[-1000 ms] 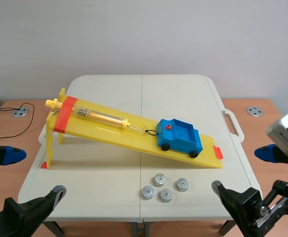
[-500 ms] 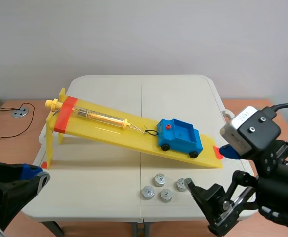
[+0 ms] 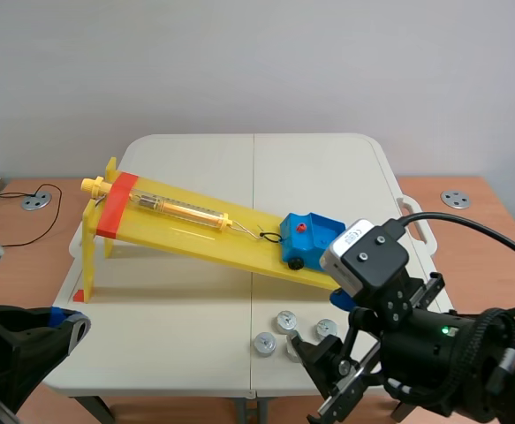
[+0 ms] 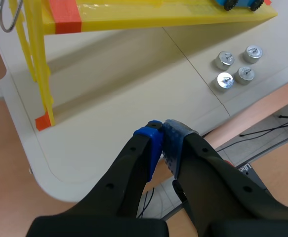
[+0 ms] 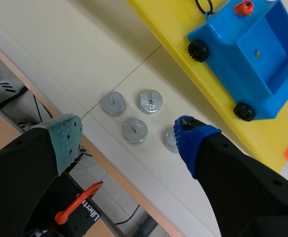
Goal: Place the four metal weights on the blue cart on the ramp.
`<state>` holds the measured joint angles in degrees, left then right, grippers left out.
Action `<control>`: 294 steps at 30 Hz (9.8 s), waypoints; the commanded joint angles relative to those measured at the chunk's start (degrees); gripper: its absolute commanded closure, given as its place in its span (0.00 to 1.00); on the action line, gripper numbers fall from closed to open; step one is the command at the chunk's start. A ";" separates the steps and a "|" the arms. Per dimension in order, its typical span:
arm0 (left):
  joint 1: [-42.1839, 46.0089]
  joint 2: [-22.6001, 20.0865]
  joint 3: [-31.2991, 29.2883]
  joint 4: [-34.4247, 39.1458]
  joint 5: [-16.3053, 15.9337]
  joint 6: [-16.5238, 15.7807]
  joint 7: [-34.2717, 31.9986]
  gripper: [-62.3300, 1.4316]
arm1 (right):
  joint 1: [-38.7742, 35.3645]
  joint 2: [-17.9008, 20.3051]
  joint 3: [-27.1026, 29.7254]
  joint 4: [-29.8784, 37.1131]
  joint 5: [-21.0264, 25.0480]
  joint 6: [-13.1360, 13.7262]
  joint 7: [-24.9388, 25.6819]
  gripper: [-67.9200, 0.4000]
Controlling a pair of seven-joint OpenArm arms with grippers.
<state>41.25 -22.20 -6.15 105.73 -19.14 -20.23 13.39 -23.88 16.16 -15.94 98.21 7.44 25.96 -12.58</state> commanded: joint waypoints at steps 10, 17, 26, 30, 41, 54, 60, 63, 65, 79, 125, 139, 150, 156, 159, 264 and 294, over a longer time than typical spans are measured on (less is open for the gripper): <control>-2.43 0.44 -0.94 3.80 -2.67 -1.62 -2.86 0.92 | 8.50 -5.01 -3.58 -4.57 -2.10 -1.99 5.03 0.47; -2.40 0.44 -0.94 3.80 -2.67 -1.62 -2.84 0.92 | 10.16 -5.90 -7.06 -7.63 -6.03 -5.25 6.97 0.47; -2.40 0.44 -0.94 3.80 -2.67 -1.62 -2.84 0.92 | 13.16 -8.35 -9.42 -13.38 -7.50 -7.56 8.98 0.49; -2.40 0.44 -0.94 3.80 -2.67 -1.62 -2.84 0.92 | 14.29 -9.14 -10.14 -14.49 -8.39 -8.41 9.53 0.49; -2.38 0.44 -0.94 3.80 -2.67 -1.62 -2.82 0.92 | 17.35 -11.13 -12.63 -20.26 -8.76 -8.44 10.64 0.49; -2.40 0.44 -0.94 3.80 -2.67 -1.62 -2.84 0.92 | 18.29 -11.10 -13.38 -23.28 -8.79 -8.46 11.10 0.53; -2.40 0.44 -0.94 3.80 -2.67 -1.62 -2.84 0.92 | 18.51 -11.08 -13.38 -24.39 -8.79 -8.68 11.06 0.60; -2.40 0.44 -0.94 3.80 -2.67 -1.62 -2.84 0.92 | 18.49 -11.08 -13.38 -24.50 -8.79 -8.79 11.02 0.66; -2.40 0.44 -0.94 3.80 -2.67 -1.62 -2.84 0.92 | 18.49 -11.08 -13.38 -24.57 -8.79 -9.84 10.82 0.71; -2.40 0.44 -0.94 3.80 -2.67 -1.62 -2.84 0.92 | 19.28 -10.91 -13.18 -26.82 -8.76 -10.34 10.64 0.98; -2.40 0.42 -0.94 3.80 -2.67 -1.62 -2.82 0.92 | 14.82 -11.61 21.38 2.56 30.58 -1.90 -4.24 0.99; -2.40 0.42 -0.94 3.80 -2.64 -1.62 -2.82 0.92 | 26.99 -17.75 18.97 -13.31 30.27 -2.12 -3.98 0.98; -2.40 0.42 -0.94 3.80 -2.60 -1.62 -2.82 0.92 | 29.77 -19.85 18.97 -18.18 28.57 -3.87 -0.83 0.98; -2.38 0.42 -0.94 3.80 -2.51 -1.62 -2.80 0.92 | 31.32 -20.79 19.04 -21.46 28.57 -5.60 0.28 0.98; -2.38 0.42 -0.94 3.80 -2.49 -1.62 -2.80 0.92 | 32.41 -21.00 19.04 -23.45 28.55 -5.64 0.57 0.98; -2.40 0.44 -0.94 3.80 -2.49 -1.62 -2.84 0.92 | 18.01 -6.16 -7.28 -21.05 -0.44 -2.40 4.59 0.62; -2.40 0.44 -0.94 3.80 -2.49 -1.62 -2.84 0.92 | 4.09 3.54 9.20 5.51 15.56 -1.88 -7.10 0.98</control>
<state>39.33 -22.22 -6.15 105.73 -19.14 -20.23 16.08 -20.49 17.72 -9.93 96.90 17.52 23.24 -23.59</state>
